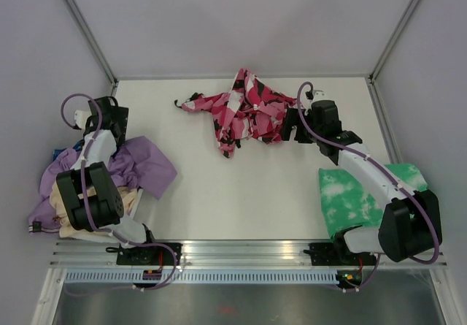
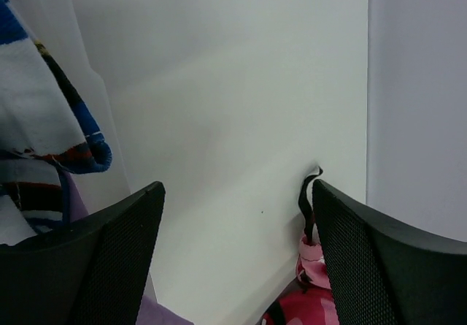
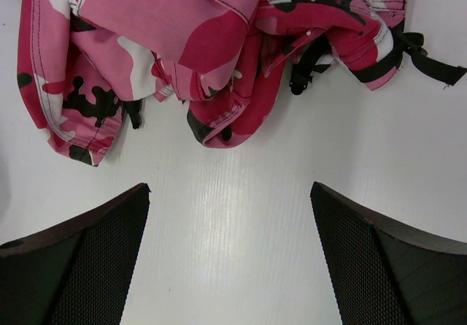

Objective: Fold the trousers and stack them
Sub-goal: Flatten the trousers out

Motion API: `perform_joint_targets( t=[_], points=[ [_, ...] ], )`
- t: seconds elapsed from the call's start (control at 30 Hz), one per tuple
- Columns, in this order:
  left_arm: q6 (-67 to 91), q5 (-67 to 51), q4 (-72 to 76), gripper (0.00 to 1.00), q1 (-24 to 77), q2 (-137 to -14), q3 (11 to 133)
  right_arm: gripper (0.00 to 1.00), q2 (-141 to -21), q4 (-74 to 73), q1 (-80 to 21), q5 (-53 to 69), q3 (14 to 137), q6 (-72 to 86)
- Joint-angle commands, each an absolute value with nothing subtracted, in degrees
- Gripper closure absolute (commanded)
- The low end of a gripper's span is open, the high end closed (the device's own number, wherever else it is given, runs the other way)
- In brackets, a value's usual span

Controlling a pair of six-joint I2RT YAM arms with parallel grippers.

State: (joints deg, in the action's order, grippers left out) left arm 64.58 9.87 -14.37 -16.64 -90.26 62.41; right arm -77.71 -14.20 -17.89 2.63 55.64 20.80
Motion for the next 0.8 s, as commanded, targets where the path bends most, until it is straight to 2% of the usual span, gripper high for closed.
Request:
perform_joint_targets(
  t=[0.0, 0.1, 0.23, 0.33, 0.47, 0.57, 0.6, 0.7, 0.77],
  points=[
    [66.8, 13.9, -21.3, 0.13, -18.7, -89.9, 60.1, 0.02, -75.4, -13.7, -18.1, 0.4, 56.3, 21.3],
    [68.1, 18.1, -24.4, 0.16, -19.7, -86.9, 58.6, 0.02, -75.1, -13.3, -18.1, 0.4, 55.6, 22.5],
    [61.4, 17.9, -21.8, 0.17, -21.2, -83.9, 58.6, 0.02, -74.5, -13.0, -18.1, -1.1, 55.0, 22.9],
    [52.6, 11.2, -17.6, 0.14, -21.2, -82.5, 61.6, 0.02, -75.1, -13.4, -18.1, -1.6, 55.9, 22.3],
    [39.7, -12.3, -4.8, 0.02, -20.0, -79.5, 64.8, 0.02, -75.7, -15.1, -18.1, -5.0, 58.4, 23.1],
    [29.0, -16.4, 0.4, 0.0, -13.6, -78.9, 70.8, 0.02, -75.7, -15.5, -17.7, -5.5, 60.4, 23.8],
    [19.9, -14.4, -5.3, 0.0, -6.5, -79.5, 73.8, 0.02, -75.5, -15.8, -17.5, -5.8, 60.9, 24.2],
    [8.1, -7.3, -12.3, 0.0, 9.0, -83.2, 83.6, 0.02, -74.7, -17.7, -15.9, -8.3, 63.0, 24.3],
    [8.5, -2.1, -12.3, 0.0, 14.0, -85.8, 83.6, 0.02, -74.0, -18.4, -14.6, -11.1, 63.1, 24.3]
  ],
)
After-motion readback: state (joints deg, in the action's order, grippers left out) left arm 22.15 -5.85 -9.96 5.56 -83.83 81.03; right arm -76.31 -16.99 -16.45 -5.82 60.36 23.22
